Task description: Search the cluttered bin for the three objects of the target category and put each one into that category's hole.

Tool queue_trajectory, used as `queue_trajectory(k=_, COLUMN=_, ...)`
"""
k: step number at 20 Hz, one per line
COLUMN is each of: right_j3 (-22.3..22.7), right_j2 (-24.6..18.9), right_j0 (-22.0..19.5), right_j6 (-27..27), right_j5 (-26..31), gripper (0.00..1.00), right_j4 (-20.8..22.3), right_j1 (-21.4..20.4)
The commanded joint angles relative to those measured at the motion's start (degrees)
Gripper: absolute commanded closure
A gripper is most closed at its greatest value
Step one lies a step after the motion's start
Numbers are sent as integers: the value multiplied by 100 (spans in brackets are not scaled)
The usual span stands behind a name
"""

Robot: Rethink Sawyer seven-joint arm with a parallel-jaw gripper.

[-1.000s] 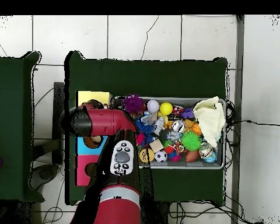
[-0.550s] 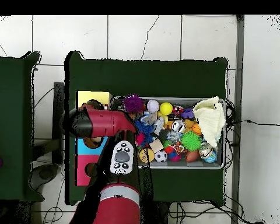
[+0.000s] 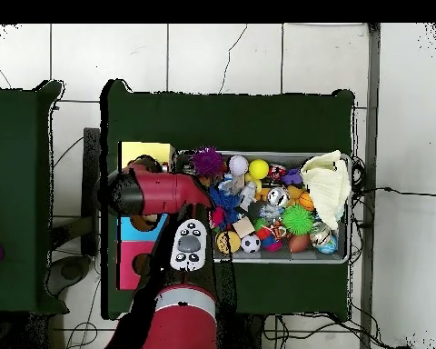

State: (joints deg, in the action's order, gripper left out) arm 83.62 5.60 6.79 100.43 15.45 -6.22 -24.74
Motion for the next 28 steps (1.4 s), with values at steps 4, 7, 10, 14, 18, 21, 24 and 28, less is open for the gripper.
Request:
queue_trajectory(k=4, right_j3=329, right_j2=-71, right_j0=-84, right_j6=1037, right_j5=-31, gripper=100, right_j4=-23, right_j1=416)
queue_trajectory(k=7, right_j3=-122, right_j2=315, right_j0=213, right_j6=1054, right_j5=139, gripper=100, right_j4=13, right_j1=876)
queue_trajectory(k=10, right_j3=-22, right_j2=135, right_j0=73, right_j6=970, right_j5=180, gripper=100, right_j4=-12, right_j1=795)
queue_trajectory(k=14, right_j3=19, right_j2=122, right_j0=69, right_j6=917, right_j5=172, gripper=100, right_j4=15, right_j1=748)
queue_trajectory(k=18, right_j3=41, right_j2=87, right_j0=34, right_j6=879, right_j5=219, gripper=100, right_j4=16, right_j1=694)
queue_trajectory(k=21, right_j3=0, right_j2=119, right_j0=51, right_j6=837, right_j5=453, gripper=100, right_j4=2, right_j1=581)
queue_trajectory(k=24, right_j3=-79, right_j2=242, right_j0=133, right_j6=763, right_j5=1058, gripper=100, right_j4=-14, right_j1=222)
queue_trajectory(k=28, right_j3=-421, right_j2=456, right_j0=283, right_j6=721, right_j5=2134, gripper=100, right_j4=-22, right_j1=-158)
